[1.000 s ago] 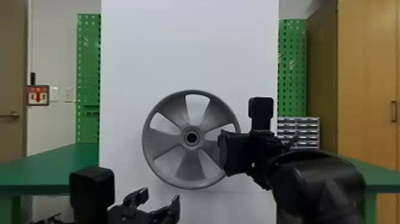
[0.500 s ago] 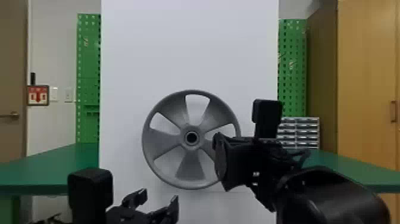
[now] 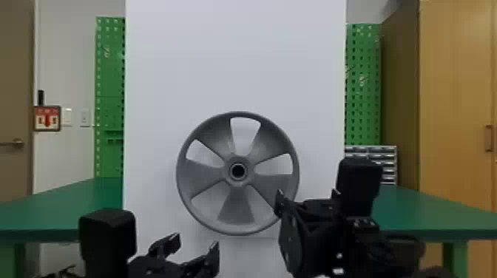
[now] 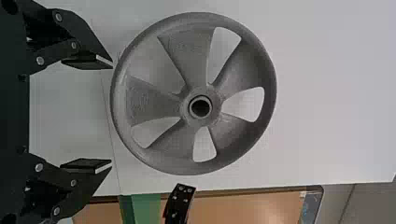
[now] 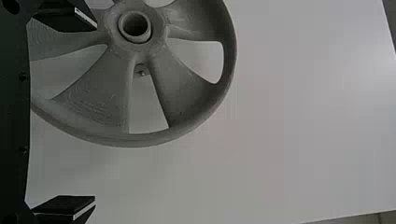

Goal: Hold the wheel and insert it

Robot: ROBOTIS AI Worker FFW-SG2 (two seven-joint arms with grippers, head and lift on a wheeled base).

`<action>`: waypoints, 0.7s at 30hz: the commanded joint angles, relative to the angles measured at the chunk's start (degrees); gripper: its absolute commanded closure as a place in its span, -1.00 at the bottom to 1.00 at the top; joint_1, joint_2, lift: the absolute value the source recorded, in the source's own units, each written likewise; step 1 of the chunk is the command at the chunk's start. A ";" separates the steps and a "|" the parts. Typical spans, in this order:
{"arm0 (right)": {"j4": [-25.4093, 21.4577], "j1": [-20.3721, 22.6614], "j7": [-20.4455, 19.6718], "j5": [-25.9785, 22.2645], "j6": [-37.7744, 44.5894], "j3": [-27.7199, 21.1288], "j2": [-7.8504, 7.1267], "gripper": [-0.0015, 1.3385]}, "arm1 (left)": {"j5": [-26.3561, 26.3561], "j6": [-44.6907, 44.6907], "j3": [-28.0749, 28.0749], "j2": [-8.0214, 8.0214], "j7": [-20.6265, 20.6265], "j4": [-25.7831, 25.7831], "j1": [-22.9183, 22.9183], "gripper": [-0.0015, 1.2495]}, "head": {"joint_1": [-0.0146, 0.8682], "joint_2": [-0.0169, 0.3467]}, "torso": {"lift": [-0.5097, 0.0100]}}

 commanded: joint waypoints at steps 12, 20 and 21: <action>-2.25 16.52 2.03 6.20 -11.42 -3.85 -2.49 -1.00 | 0.35 -0.90 1.79 0.05 -0.01 -0.70 1.03 -0.21 | -0.97 -0.75 | -0.92; 0.65 22.23 2.91 7.78 -17.92 -5.08 -1.96 -1.00 | 0.35 -0.90 2.85 0.05 -0.01 -1.14 1.82 -0.21 | -0.97 -0.75 | -0.92; 1.27 22.85 3.00 7.70 -18.80 -5.17 -1.87 -1.00 | 0.44 -0.90 3.02 0.05 -0.01 -1.14 1.91 -0.21 | -0.97 -0.75 | -0.92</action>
